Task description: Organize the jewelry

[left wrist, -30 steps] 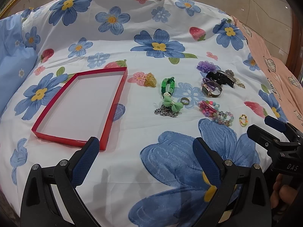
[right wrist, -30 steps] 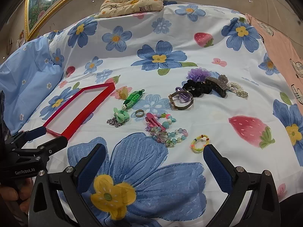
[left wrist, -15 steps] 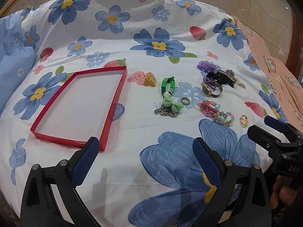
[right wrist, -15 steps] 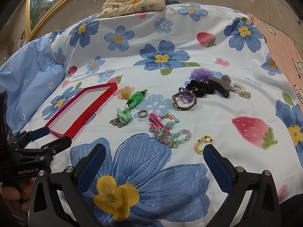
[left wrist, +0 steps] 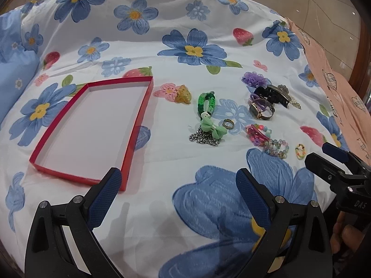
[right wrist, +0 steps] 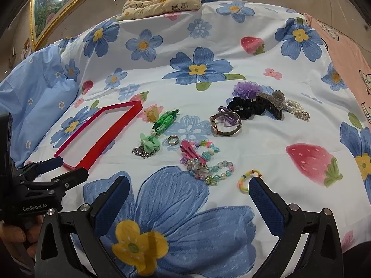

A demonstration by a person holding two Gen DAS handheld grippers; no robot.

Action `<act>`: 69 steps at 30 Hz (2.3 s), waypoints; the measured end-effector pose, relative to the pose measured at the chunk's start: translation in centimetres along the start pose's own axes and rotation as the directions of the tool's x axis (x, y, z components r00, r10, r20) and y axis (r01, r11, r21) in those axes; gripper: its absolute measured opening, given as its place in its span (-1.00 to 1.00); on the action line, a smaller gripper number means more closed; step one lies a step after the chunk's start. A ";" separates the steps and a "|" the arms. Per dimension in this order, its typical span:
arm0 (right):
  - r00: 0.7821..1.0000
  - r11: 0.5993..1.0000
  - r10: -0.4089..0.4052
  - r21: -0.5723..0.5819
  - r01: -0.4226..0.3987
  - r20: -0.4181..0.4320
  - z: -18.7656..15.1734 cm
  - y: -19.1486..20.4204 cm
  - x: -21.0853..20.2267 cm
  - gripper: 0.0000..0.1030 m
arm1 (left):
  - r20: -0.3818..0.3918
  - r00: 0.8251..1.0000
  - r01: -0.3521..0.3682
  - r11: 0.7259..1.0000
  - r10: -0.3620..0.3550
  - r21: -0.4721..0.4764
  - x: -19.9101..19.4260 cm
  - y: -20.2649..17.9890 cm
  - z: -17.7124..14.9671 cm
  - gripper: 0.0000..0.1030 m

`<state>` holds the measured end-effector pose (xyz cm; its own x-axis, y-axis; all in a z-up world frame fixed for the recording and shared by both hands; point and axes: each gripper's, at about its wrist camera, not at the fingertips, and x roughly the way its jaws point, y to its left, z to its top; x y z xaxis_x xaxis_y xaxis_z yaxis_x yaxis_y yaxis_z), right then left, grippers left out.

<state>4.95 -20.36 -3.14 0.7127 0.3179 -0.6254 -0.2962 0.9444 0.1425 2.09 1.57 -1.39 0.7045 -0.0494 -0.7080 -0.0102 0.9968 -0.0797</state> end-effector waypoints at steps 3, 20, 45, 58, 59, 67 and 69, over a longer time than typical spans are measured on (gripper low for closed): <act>1.000 1.000 0.002 0.007 -0.002 0.006 0.7 -0.5 0.2 0.98 | -0.016 1.000 0.013 1.000 -0.014 -0.012 0.5 0.4 1.2 0.93; 0.998 0.998 0.021 0.062 -0.017 -0.063 5.1 -3.5 5.0 0.15 | -0.081 0.993 0.088 0.996 -0.087 0.010 5.5 0.2 8.4 0.69; 0.966 1.000 -0.019 -0.023 0.013 -0.259 7.3 -4.7 16.4 -0.69 | -0.308 0.930 0.213 0.977 -0.200 0.010 18.5 -2.3 11.0 -0.15; 0.979 0.998 0.054 0.001 -0.055 -0.195 8.5 -3.1 13.9 -0.86 | -0.243 0.927 0.281 0.958 -0.286 -0.053 14.5 0.1 11.4 -0.63; 0.979 0.998 0.067 0.005 -0.068 -0.191 8.6 -2.8 13.7 -0.86 | -0.234 0.929 0.280 0.958 -0.286 -0.057 13.9 0.4 11.4 -0.63; 0.975 0.987 0.150 -0.027 -0.156 -0.163 9.9 1.3 12.6 -0.86 | -0.170 0.949 0.252 0.963 -0.265 -0.095 9.9 3.9 10.9 -0.63; 0.972 0.983 0.173 -0.039 -0.181 -0.161 10.2 2.5 12.6 -0.86 | -0.156 0.955 0.237 0.966 -0.252 -0.105 9.0 5.0 10.8 -0.64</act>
<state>19.63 -13.15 -2.84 0.5393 0.4586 -0.7063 -0.4447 0.8673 0.2236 16.04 6.82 -0.64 0.5645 -0.3080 -0.7658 0.0830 0.9443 -0.3185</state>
